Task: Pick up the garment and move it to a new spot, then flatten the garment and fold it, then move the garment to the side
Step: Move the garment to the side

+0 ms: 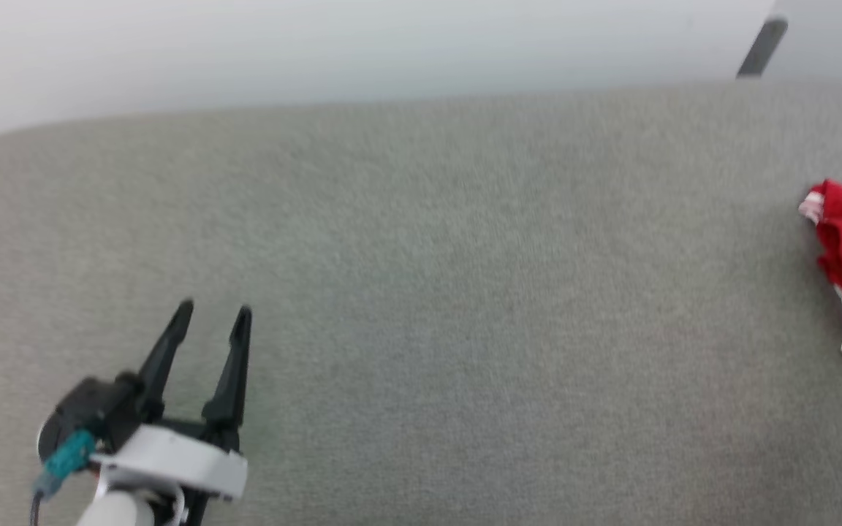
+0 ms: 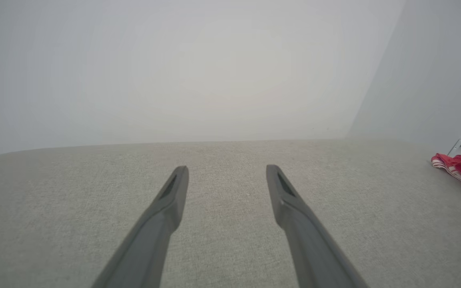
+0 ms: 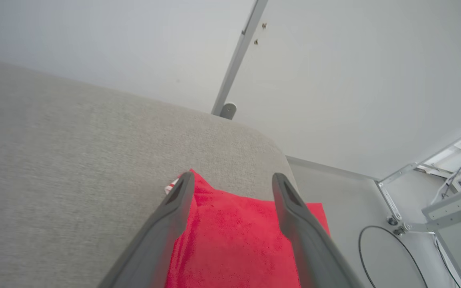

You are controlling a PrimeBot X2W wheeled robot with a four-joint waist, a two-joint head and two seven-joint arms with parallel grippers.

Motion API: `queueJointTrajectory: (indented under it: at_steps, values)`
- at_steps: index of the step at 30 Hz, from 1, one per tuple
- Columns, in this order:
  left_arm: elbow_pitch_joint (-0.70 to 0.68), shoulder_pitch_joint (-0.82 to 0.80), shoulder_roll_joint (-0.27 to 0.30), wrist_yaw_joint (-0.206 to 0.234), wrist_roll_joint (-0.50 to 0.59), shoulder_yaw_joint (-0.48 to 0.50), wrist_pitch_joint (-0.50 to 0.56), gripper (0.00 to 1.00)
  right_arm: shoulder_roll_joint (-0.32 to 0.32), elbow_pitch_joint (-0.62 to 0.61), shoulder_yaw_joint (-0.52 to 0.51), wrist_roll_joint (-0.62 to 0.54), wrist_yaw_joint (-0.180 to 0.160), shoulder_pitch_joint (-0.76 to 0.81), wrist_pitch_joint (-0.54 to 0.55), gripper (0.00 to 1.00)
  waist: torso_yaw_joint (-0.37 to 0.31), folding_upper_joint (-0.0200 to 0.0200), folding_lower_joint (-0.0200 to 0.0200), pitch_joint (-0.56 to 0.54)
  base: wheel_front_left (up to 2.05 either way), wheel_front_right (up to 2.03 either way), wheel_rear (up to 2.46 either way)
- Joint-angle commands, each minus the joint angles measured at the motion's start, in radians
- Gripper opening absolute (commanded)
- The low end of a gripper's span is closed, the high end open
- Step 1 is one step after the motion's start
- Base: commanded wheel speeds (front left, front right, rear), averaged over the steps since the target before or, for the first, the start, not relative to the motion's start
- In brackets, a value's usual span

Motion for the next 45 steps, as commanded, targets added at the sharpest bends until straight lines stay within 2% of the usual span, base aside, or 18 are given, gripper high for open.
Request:
queueJointTrajectory:
  at_steps: [1,10,17,27,36,45]
  values:
    - [0.002,0.019,-0.004,0.007,-0.003,0.003,-0.001,1.0,0.0,-0.008,0.006,0.01,-0.001,0.022,-0.005,1.0,0.047,0.0,0.0,-0.098,0.0,0.0,0.0]
    - [-0.007,0.145,-0.005,0.025,-0.008,0.082,0.0,1.0,0.058,-0.206,0.046,0.145,-0.001,0.228,-0.017,1.0,0.092,0.0,0.0,-0.213,0.0,0.0,0.0]
    - [-0.029,0.222,-0.017,0.042,-0.007,0.149,0.0,1.0,0.088,-0.369,-0.004,0.177,-0.001,0.381,-0.018,1.0,0.107,0.0,0.0,-0.256,0.0,0.0,0.0]
    - [-0.046,0.312,-0.034,0.03,0.003,0.213,0.0,1.0,0.158,-0.574,-0.155,0.102,-0.001,0.602,-0.018,1.0,0.112,0.0,0.0,-0.289,0.0,0.0,0.0]
    - [-0.024,0.339,-0.032,0.007,0.02,0.227,0.0,1.0,0.256,-0.754,-0.305,0.023,-0.001,0.797,-0.018,1.0,0.114,0.0,0.0,-0.303,0.0,0.0,0.0]
    - [-0.009,0.339,-0.024,-0.001,0.039,0.219,0.0,1.0,0.351,-0.898,-0.365,-0.041,-0.001,0.943,-0.018,1.0,0.107,0.0,0.0,-0.303,0.0,0.0,0.0]
